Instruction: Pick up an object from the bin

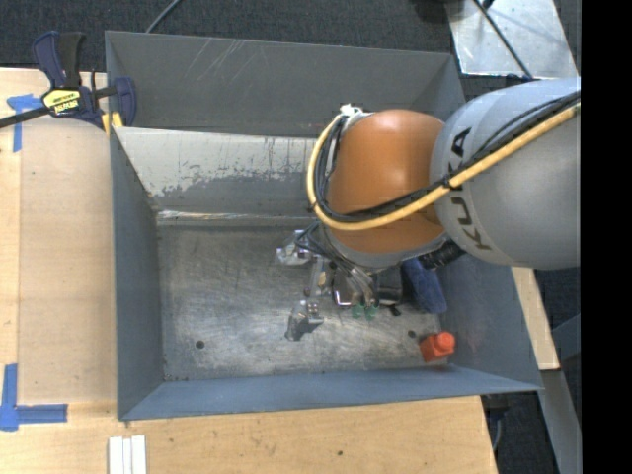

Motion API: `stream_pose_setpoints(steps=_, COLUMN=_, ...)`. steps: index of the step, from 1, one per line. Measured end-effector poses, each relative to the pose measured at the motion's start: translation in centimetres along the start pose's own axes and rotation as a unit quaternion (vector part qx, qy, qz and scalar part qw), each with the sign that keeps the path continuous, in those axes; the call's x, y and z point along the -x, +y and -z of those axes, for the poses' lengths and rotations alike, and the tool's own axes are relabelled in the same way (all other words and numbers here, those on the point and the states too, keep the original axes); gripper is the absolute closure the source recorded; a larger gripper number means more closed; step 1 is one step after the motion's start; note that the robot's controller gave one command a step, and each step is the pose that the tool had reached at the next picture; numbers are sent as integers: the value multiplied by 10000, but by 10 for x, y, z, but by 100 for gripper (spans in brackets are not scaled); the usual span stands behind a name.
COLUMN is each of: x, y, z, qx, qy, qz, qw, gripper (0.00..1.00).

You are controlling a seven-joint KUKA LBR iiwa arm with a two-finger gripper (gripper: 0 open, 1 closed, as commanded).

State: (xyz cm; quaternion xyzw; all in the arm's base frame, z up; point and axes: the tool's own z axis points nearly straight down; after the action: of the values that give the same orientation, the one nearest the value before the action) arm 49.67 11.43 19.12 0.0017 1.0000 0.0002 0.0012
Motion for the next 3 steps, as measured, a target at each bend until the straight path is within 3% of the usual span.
stream_pose_setpoints(steps=1, x=60, y=-196, z=-99, qx=34, qy=5, qz=1616, qw=9869, gripper=0)
stream_pose_setpoints(steps=2, x=78, y=-202, z=-99, qx=162, qy=307, qz=1112, qw=9932, gripper=0)
stream_pose_setpoints(steps=3, x=97, y=-227, z=-115, qx=326, qy=616, qz=2712, qw=9600, gripper=0)
